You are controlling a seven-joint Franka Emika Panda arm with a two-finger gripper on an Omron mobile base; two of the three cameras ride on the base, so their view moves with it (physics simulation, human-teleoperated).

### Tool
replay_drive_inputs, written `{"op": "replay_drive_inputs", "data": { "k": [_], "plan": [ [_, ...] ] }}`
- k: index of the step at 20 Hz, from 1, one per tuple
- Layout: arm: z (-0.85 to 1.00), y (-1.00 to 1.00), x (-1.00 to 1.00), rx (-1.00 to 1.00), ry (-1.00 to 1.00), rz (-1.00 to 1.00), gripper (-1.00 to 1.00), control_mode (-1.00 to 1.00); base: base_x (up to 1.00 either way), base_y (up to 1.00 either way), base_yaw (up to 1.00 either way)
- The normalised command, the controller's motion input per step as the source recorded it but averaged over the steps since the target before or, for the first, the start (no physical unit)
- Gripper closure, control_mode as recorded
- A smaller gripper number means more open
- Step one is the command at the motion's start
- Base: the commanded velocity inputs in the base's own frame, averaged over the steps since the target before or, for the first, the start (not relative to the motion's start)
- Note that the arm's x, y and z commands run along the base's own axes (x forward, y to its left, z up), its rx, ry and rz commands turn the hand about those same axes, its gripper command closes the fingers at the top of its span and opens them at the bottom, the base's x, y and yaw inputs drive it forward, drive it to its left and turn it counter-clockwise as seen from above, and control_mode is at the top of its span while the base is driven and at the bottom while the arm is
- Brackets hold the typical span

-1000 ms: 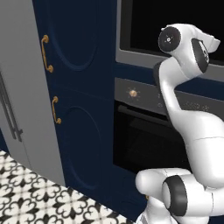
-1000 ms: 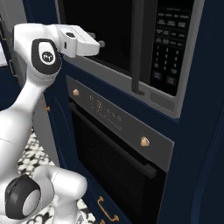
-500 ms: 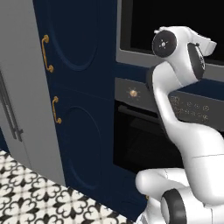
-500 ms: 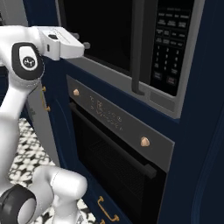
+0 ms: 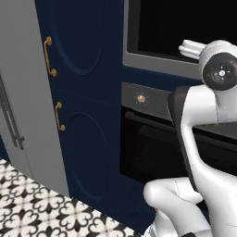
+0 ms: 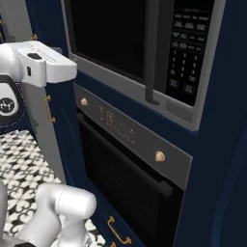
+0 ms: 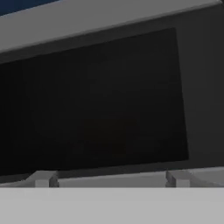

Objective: Pick the garlic from the sink and place it in the bowl. Then pick the bowl and place it in the microwave. Then close the microwave door and press the start button.

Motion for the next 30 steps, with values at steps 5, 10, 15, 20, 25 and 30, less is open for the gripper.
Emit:
{"op": "replay_drive_inputs", "data": {
  "k": [5, 10, 15, 20, 25, 30],
  "plan": [
    [-0.21, -0.17, -0.94, -0.01, -0.02, 0.08, 1.00, -1.00, 0.00, 0.00, 0.00],
    [-0.15, -0.50, -0.71, -0.01, 0.00, -0.13, 1.00, -1.00, 0.00, 0.00, 0.00],
    [0.04, -0.57, -0.48, 0.01, -0.01, -0.13, 1.00, -1.00, 0.00, 0.00, 0.00],
    [0.00, -0.51, -0.15, 0.00, -0.01, -0.06, 1.00, -1.00, 0.00, 0.00, 0.00],
    [0.00, -0.26, 0.09, 0.00, -0.01, 0.00, 1.00, -1.00, 0.00, 0.00, 0.00],
    [0.00, -0.36, 0.13, 0.00, 0.02, 0.05, 1.00, -1.00, 0.00, 0.00, 0.00]
  ]
}}
